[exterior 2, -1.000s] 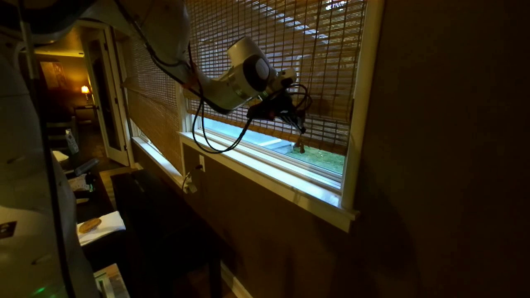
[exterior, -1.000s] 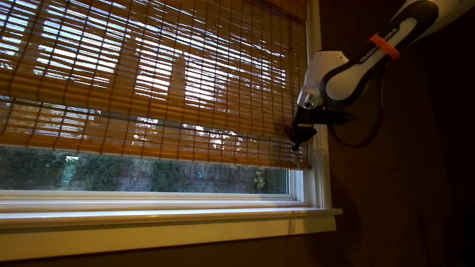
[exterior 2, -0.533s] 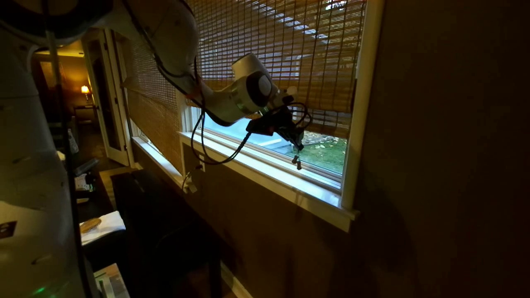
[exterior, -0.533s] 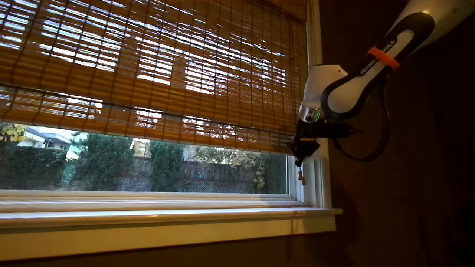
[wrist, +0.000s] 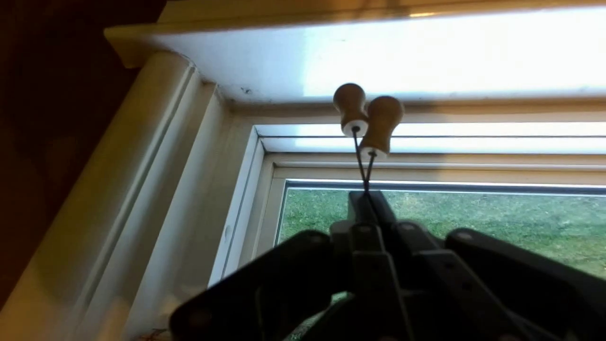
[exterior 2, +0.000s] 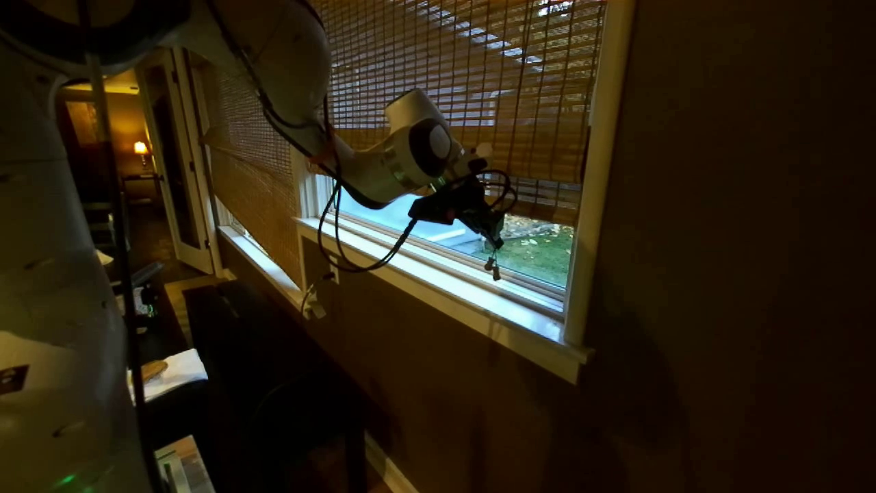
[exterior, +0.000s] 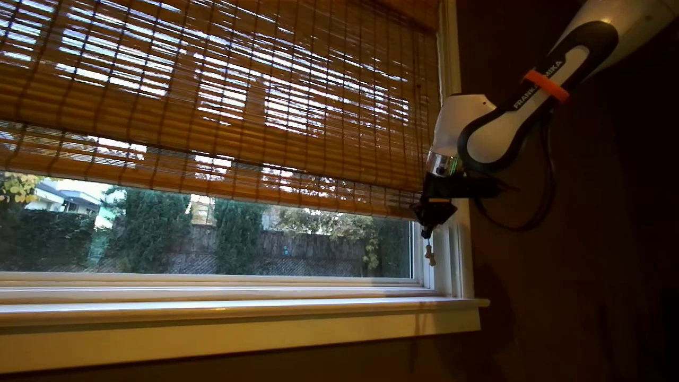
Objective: Pull the white cord on the right side of the window
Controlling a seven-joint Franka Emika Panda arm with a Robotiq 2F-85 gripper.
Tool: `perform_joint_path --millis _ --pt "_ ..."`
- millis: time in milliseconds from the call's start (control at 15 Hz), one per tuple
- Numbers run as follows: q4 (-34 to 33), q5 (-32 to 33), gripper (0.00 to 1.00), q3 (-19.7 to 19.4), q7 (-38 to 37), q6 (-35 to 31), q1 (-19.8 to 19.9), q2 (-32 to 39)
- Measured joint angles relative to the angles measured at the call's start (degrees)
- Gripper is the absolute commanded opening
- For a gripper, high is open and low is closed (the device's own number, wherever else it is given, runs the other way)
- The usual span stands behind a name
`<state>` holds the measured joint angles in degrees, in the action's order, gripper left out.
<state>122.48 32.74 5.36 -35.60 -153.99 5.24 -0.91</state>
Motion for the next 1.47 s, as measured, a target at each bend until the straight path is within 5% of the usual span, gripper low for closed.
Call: perform_joint_path --millis 467,1467 --pt "-2.1 0.0 0.01 -0.7 4.4 5.3 -2.0 1.3" --pt "-3.4 -3.1 0.01 -4.6 13.6 5.4 -5.5 11.7"
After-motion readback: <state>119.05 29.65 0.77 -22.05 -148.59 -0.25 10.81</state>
